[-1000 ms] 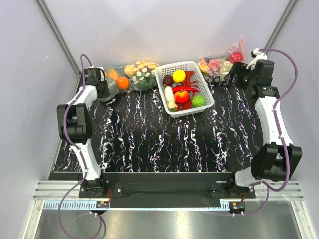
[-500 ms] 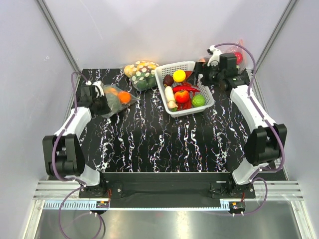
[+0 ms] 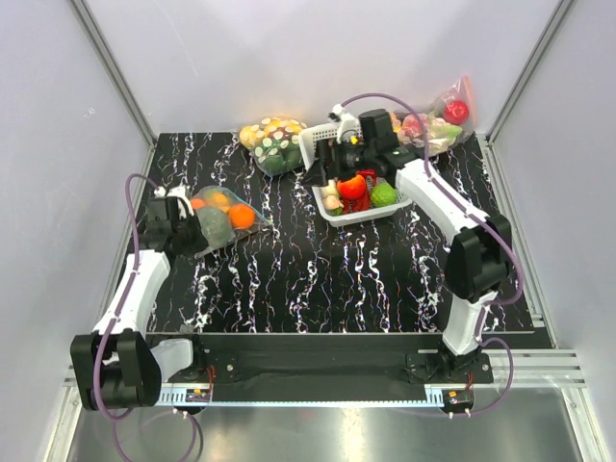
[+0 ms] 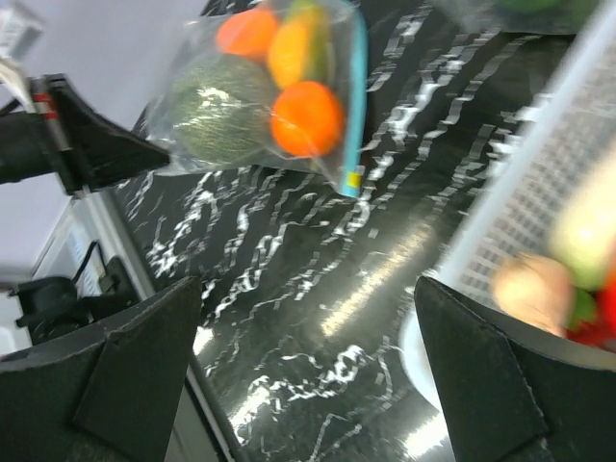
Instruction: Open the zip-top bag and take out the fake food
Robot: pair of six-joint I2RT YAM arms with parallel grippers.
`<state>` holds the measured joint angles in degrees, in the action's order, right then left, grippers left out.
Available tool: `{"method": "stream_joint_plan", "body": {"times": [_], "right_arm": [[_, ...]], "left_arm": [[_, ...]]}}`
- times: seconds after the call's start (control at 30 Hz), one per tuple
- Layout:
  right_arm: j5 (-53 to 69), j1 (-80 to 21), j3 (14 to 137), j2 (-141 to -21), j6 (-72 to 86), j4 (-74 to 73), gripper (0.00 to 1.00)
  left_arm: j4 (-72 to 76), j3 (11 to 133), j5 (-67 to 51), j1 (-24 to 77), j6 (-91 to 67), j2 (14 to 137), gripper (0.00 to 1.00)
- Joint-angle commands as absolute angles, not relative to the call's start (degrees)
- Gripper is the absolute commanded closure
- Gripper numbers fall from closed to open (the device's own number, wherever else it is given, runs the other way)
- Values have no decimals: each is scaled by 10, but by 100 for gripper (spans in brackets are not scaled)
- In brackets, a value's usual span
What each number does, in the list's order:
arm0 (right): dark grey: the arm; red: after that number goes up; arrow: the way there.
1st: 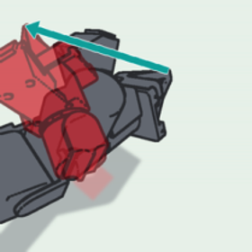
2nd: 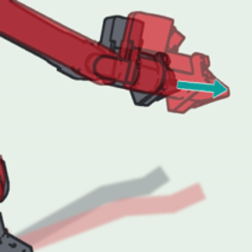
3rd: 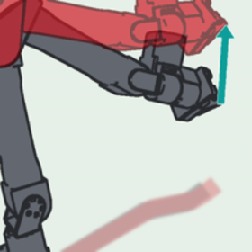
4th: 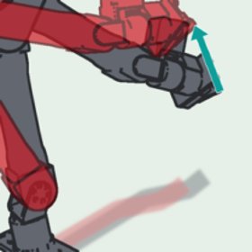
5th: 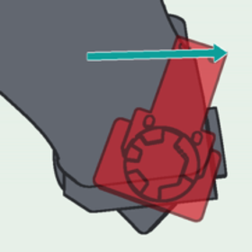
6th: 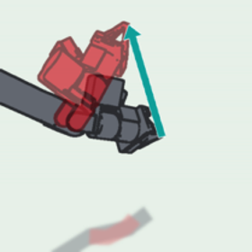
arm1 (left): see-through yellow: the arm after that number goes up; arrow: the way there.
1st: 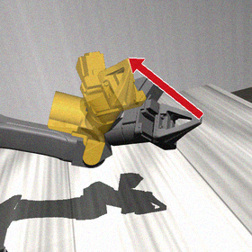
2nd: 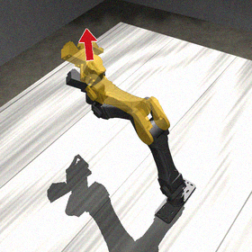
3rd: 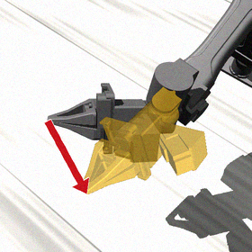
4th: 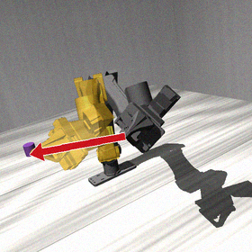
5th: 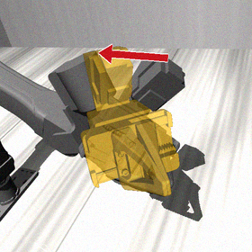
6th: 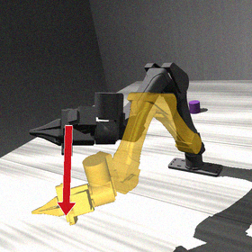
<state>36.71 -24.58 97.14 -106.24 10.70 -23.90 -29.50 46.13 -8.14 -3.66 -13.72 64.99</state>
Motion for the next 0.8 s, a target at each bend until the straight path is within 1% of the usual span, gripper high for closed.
{"method": "stream_joint_plan", "body": {"times": [0.0, 0.1, 0.33, 0.57, 0.77], "right_arm": [[405, -284, 1014, -1089, 105, -249, 1], [414, -303, 1030, -1123, 117, -254, 2], [403, -351, 1046, -1183, 133, -251, 3], [337, -386, 1094, -1248, 122, -275, 5], [306, -394, 1114, -1298, 116, -265, 5]], "left_arm": [[-310, 432, -75, -37, -163, 625, 100], [-311, 412, -100, -37, -175, 612, 100], [-315, 395, -106, -36, -171, 606, 100], [-306, 399, -146, -36, -152, 635, 100], [-310, 411, -166, -37, -153, 621, 100]]}}
